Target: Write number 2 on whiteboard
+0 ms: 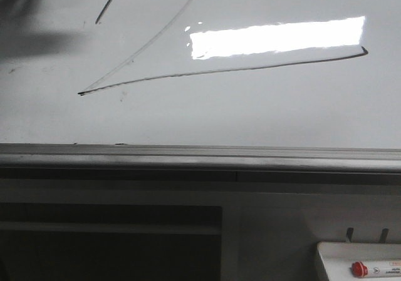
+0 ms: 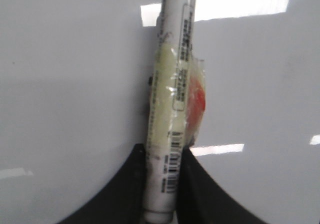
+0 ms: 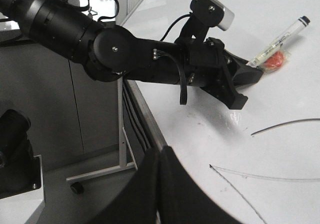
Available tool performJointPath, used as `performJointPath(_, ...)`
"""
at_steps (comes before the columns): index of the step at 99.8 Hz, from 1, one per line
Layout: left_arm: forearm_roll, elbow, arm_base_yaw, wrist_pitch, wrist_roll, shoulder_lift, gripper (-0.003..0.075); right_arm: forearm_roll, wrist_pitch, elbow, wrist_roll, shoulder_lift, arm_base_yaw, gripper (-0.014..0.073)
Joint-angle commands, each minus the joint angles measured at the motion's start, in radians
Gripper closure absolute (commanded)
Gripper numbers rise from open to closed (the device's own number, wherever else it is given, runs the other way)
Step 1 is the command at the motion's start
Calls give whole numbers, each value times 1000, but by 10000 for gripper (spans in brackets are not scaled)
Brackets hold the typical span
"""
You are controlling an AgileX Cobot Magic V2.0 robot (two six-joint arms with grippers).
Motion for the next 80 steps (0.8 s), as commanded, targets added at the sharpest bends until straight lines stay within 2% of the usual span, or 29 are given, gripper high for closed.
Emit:
performJointPath(1,-23,-16,2,20,-5,16,516,19,-86,-17,3,-12,-6,652)
performJointPath(12,-23,-16,2,20,-5,16,423,27,-91,-6,3,-12,-6,652)
performJointPath(32,-33,-16,2,25,-5,16,365,44,-89,-4,3,-12,-6,652)
performJointPath(50,-33,-16,2,74,-5,-7,276,46,-74,-4,3,-12,-6,652)
performJointPath(66,-33,-16,2,167,-5,-117,281,38,-71,-4,3,-13,-6,652)
performJointPath(80,-33,-16,2,253,-5,-274,286,-39,-97,-4,3,-26,-8,653)
